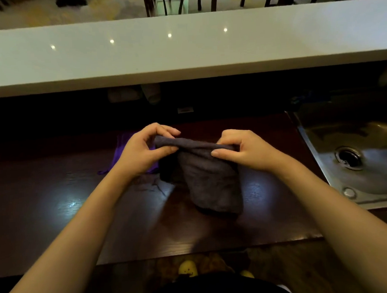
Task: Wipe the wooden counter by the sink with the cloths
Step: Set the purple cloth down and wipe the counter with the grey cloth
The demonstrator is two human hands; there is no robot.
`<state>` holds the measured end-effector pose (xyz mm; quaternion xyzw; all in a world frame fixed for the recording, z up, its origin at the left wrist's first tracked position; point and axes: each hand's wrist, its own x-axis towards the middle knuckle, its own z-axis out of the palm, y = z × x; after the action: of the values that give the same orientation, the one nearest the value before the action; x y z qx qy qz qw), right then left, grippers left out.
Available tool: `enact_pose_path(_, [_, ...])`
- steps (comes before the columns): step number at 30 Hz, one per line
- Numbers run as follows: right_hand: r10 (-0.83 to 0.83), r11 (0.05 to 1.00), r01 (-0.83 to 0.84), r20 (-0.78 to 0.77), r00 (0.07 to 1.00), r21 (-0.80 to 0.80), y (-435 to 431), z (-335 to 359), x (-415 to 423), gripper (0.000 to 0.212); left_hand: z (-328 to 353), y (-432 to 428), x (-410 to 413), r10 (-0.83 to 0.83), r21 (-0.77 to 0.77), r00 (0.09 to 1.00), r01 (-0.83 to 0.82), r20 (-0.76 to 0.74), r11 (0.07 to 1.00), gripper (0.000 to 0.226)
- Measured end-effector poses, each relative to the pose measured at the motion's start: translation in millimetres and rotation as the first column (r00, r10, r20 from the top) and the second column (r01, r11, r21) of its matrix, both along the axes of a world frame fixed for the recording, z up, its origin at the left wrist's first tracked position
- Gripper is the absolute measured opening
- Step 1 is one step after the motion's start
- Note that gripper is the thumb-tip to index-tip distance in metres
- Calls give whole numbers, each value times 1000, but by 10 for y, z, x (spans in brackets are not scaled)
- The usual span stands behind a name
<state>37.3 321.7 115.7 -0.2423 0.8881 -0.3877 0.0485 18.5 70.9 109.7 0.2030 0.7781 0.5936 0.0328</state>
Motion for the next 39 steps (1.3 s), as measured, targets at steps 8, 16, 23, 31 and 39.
enact_pose_path(8, [39, 990, -96, 453, 891, 105, 567, -349, 68, 20, 89, 81, 110, 112, 81, 993, -115, 39, 990, 20])
enact_pose_path(16, [-134, 985, 172, 589, 797, -9, 714, -529, 159, 11, 59, 140, 233, 281, 9, 947, -286, 155, 958, 26])
enact_pose_path(23, [-103, 784, 573, 862, 497, -237, 220, -534, 353, 19, 44, 766, 761, 402, -135, 916, -398, 3, 907, 33])
enact_pose_path(31, [-10, 874, 388, 788, 615, -292, 255, -533, 444, 7, -301, 1265, 1361, 106, -143, 965, -73, 242, 987, 34])
enact_pose_path(39, [192, 950, 96, 802, 566, -296, 340, -271, 287, 22, -495, 755, 1063, 143, -126, 918, -103, 369, 987, 85])
